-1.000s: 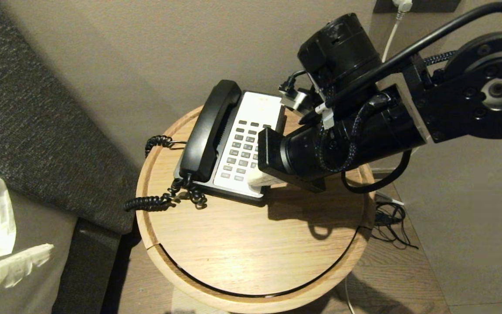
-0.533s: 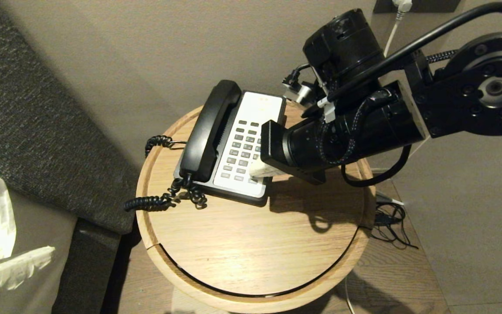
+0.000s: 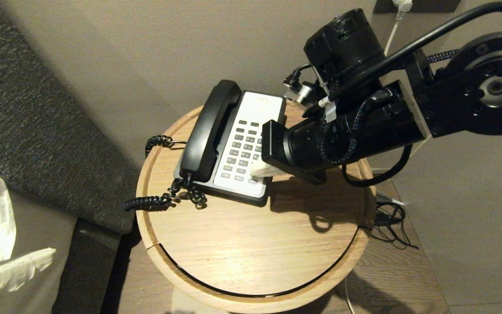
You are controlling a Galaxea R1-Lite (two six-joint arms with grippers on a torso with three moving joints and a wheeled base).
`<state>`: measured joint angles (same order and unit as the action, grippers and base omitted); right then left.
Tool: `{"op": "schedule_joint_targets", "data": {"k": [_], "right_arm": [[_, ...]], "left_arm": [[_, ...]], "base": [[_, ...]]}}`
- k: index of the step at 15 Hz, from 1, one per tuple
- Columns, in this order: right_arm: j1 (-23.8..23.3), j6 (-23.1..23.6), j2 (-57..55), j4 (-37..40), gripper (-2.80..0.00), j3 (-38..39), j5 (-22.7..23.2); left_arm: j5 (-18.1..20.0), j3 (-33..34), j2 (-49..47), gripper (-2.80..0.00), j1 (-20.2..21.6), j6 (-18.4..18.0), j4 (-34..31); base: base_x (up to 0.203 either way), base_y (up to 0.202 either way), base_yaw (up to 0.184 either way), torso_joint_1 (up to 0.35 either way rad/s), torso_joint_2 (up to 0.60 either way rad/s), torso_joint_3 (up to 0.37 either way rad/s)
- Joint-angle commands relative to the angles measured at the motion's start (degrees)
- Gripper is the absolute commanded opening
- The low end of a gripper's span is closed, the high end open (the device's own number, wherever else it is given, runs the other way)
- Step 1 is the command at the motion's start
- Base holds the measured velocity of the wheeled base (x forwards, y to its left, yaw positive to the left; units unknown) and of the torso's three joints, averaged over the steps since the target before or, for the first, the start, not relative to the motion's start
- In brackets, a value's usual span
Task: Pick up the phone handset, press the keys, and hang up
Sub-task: End the call using the dial pad
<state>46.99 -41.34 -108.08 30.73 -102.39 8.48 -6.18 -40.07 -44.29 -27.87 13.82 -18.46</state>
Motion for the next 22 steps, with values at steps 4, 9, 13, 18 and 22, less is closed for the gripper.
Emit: {"op": "schedule_joint_targets", "data": {"k": [4,9,13,18,22], "right_arm": [[0.1,-0.2,1.0,0.6,-2.80,-0.1,0.1],[0.1,-0.8,0.2,1.2,-2.80,0.1,0.5],[0.2,-0.8,-0.6,1.3,-2.80,0.0,0.7],[0.2,-0.6,-0.9,1.9,-2.80,0.5,0.6],[0.2,-0.1,-0.7,2.2,-2.80,1.3,0.5]], "left_arm": [[-0.1,0.3,-0.1,-2.80,-0.1,0.2,-0.1],[-0.1,0.7,-0.1,-2.80,-0.1,0.1,-0.1],[0.0,0.7,0.0,-2.80,0.0,0.1,-0.1],[0.0,0.8,0.2,-2.80,0.0,0.1,-0.1],[0.0,1.0,0.2,-2.80,0.0,0.1,-0.1]], "base": [[0.000,0.000,0.000,0.000,0.00,0.000],[0.000,0.000,0.000,0.000,0.00,0.000],[0.000,0.000,0.000,0.000,0.00,0.000],[0.000,0.000,0.000,0.000,0.00,0.000],[0.000,0.000,0.000,0.000,0.00,0.000]]}}
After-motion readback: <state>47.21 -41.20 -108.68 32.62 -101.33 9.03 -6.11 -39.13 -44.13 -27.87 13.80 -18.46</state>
